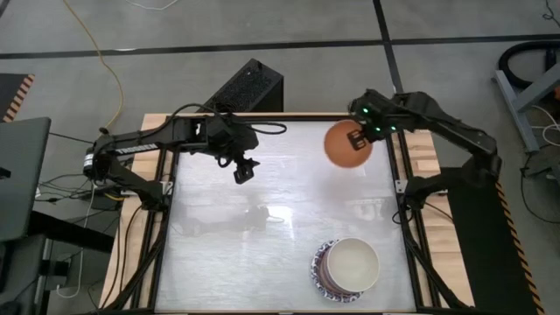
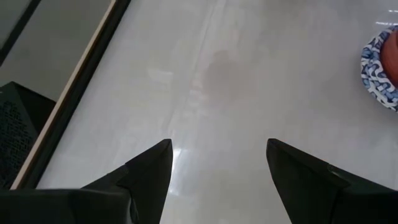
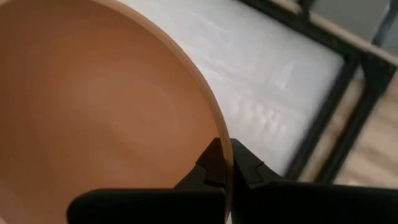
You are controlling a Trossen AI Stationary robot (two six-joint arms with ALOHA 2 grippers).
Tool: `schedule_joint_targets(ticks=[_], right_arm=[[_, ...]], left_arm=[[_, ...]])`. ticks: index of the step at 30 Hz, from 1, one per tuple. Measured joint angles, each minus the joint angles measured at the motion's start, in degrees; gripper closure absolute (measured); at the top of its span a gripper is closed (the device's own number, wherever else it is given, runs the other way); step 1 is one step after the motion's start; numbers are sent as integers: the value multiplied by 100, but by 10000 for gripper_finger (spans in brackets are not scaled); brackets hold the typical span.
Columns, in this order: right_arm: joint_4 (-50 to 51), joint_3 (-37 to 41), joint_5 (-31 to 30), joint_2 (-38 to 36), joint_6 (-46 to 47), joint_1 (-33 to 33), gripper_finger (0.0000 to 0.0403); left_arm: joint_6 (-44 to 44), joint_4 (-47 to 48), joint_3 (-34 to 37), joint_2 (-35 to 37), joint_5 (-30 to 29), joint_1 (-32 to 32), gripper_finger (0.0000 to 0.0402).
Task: Nest bowls inside each other
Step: Stack the light orange bowl on top of the other white bowl
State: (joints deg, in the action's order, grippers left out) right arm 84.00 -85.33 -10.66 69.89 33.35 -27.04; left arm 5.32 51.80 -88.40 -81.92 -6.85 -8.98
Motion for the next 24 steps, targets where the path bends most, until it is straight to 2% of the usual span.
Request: schedule_joint_targets(ticks=[6, 13, 19, 24], right_arm=[[519, 373, 0, -726, 982, 667, 394], [578, 845, 15, -1476, 2869, 2332, 394], [256, 981, 11, -1383, 4209, 4073, 394], [-101, 985, 7, -811, 4793, 5156, 394]], left_arm=[[97, 21, 0, 1, 0, 0, 152], [137, 23, 0, 1, 0, 0, 152], [148, 21, 0, 1, 0, 0, 152], [158, 21, 0, 1, 0, 0, 152]])
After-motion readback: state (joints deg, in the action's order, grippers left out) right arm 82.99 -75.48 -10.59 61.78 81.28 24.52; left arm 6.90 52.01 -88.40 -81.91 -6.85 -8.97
